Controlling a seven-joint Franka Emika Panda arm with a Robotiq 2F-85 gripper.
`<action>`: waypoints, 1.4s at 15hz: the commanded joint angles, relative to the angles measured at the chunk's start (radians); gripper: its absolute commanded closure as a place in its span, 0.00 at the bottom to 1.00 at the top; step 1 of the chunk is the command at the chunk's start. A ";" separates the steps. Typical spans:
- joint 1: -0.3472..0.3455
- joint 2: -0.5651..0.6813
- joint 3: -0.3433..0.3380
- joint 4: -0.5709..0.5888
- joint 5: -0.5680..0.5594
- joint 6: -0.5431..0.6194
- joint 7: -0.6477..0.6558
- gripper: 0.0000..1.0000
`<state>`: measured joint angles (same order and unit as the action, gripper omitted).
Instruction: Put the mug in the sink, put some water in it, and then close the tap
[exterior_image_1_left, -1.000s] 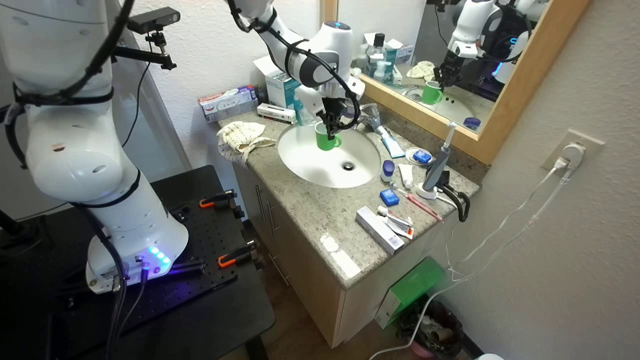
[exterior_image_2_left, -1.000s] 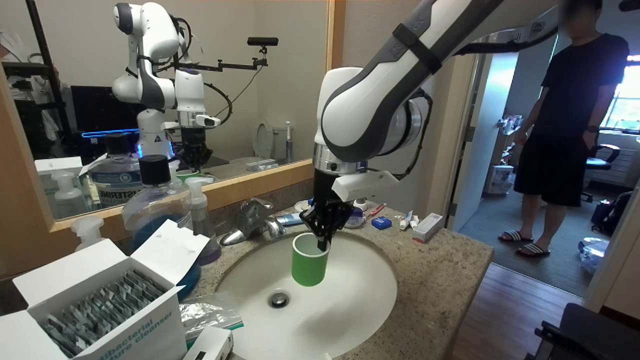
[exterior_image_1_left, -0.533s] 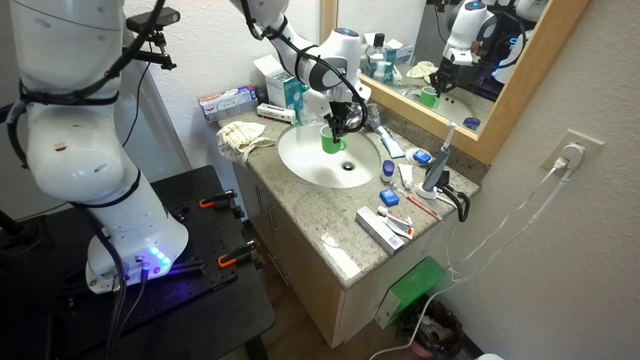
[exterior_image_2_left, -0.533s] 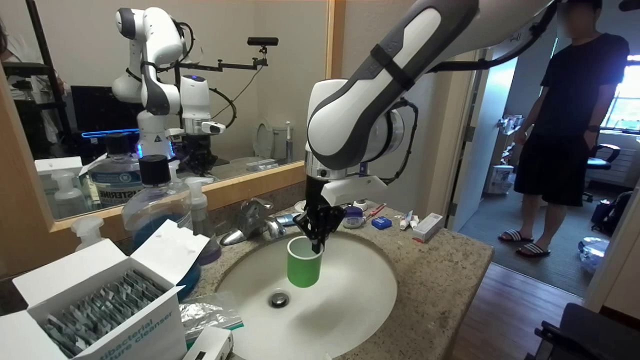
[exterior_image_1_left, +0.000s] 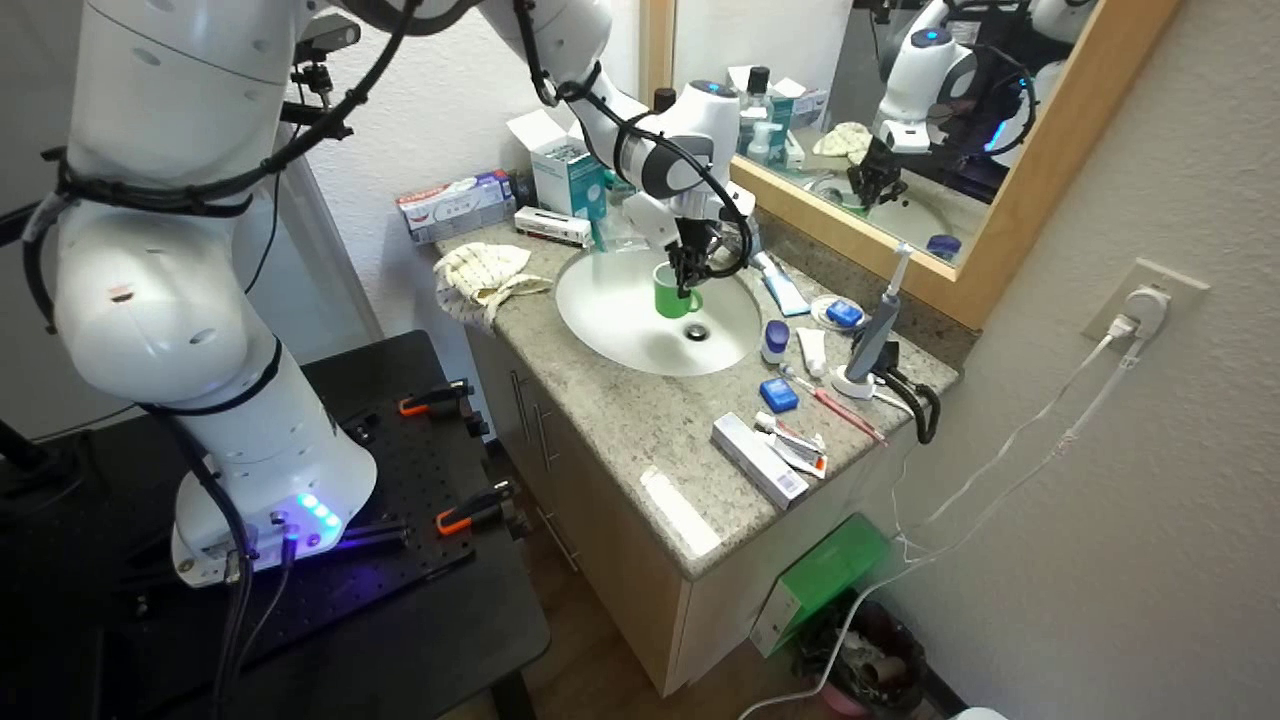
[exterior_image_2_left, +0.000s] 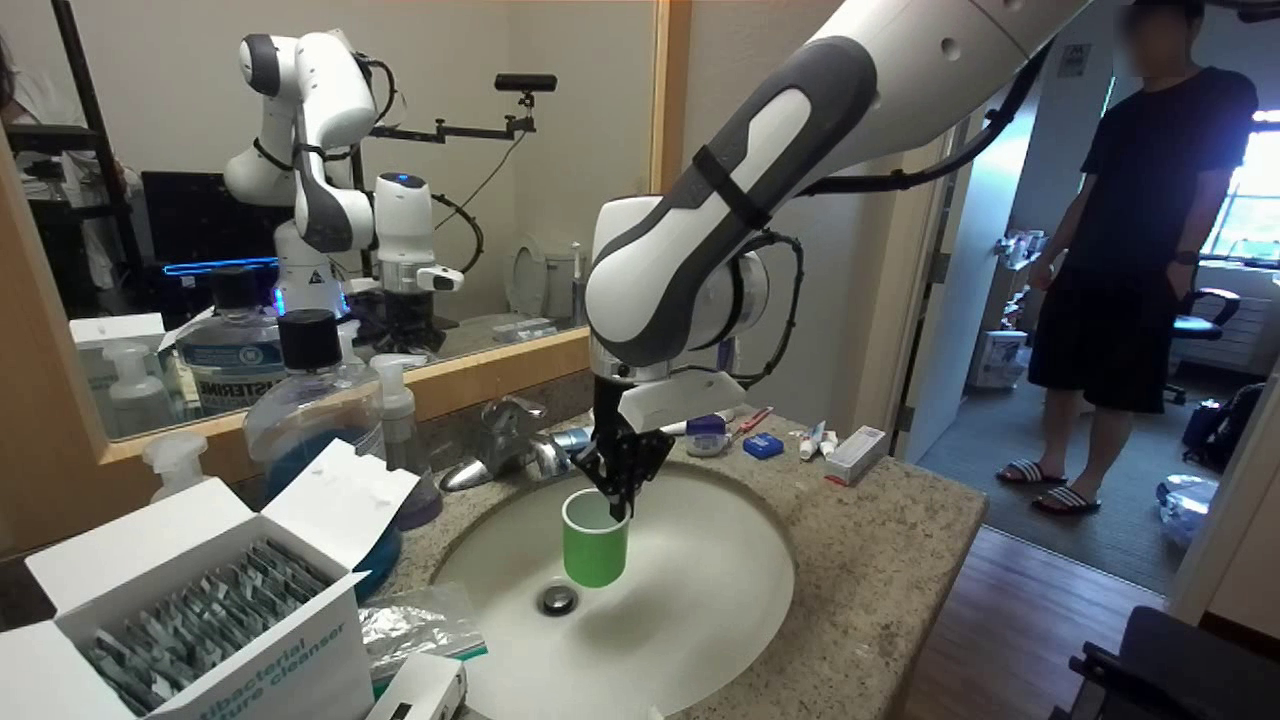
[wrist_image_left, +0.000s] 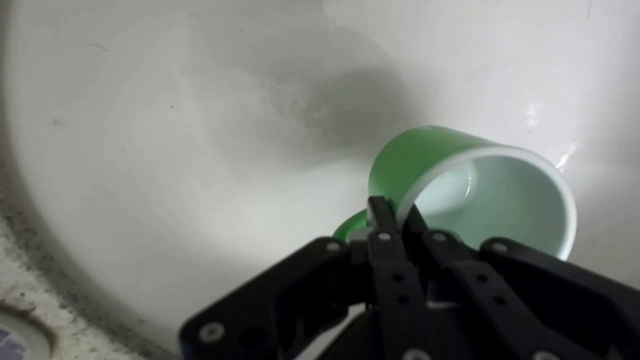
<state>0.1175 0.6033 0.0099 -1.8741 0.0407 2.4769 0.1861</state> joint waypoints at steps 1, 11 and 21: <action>0.019 0.034 -0.009 0.073 -0.015 -0.050 0.030 0.98; 0.013 0.102 -0.014 0.142 -0.008 -0.057 0.022 0.98; 0.017 0.178 -0.010 0.243 -0.004 -0.088 0.020 0.98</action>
<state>0.1296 0.7606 0.0027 -1.6856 0.0408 2.4341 0.1858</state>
